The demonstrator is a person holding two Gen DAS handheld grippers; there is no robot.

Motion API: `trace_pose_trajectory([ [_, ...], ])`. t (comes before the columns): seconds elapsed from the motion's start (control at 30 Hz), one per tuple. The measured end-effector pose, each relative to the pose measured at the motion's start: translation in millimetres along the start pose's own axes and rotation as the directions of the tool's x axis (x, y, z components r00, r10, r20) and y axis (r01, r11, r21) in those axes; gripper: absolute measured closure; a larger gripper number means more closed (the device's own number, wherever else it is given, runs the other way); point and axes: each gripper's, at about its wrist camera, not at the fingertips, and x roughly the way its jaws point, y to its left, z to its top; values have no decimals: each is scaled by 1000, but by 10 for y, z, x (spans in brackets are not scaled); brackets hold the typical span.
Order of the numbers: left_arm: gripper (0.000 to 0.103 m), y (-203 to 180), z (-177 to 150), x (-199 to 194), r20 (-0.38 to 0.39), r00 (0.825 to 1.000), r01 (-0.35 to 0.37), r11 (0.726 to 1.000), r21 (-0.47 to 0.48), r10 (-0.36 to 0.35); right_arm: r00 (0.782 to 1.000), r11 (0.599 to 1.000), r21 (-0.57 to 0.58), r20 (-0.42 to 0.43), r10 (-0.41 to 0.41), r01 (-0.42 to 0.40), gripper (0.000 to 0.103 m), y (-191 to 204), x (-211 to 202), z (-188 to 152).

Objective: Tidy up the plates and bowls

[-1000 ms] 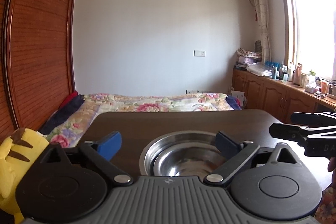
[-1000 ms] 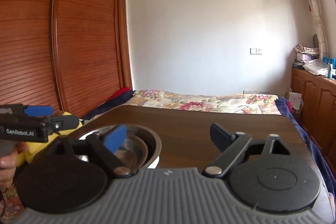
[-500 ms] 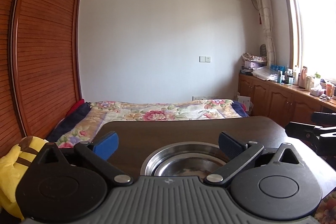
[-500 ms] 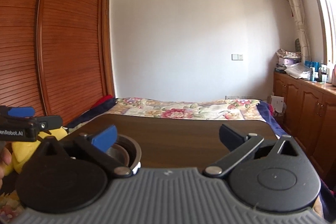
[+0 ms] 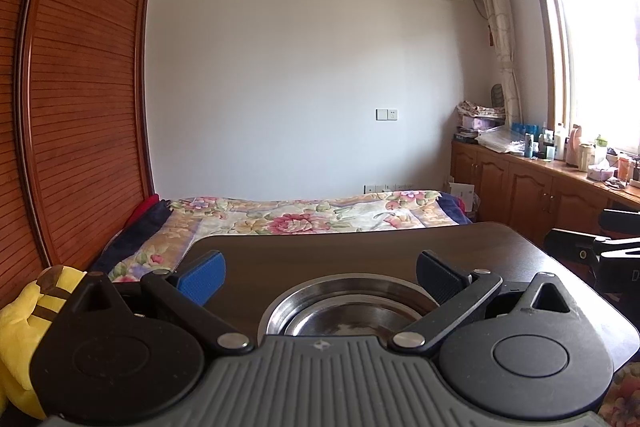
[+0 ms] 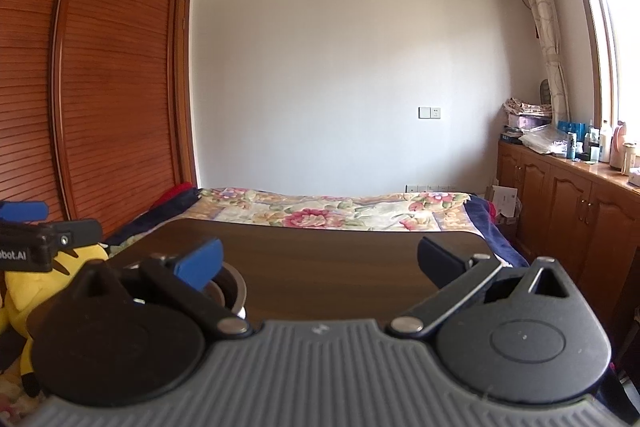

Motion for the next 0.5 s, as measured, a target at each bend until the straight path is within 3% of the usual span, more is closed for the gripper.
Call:
trace_pose_trajectory([
  [0.5,0,-68,-173,71,-53,998,-14,1000,13,15,999,999,-1,-23,-34,34,0,33,-12,-145],
])
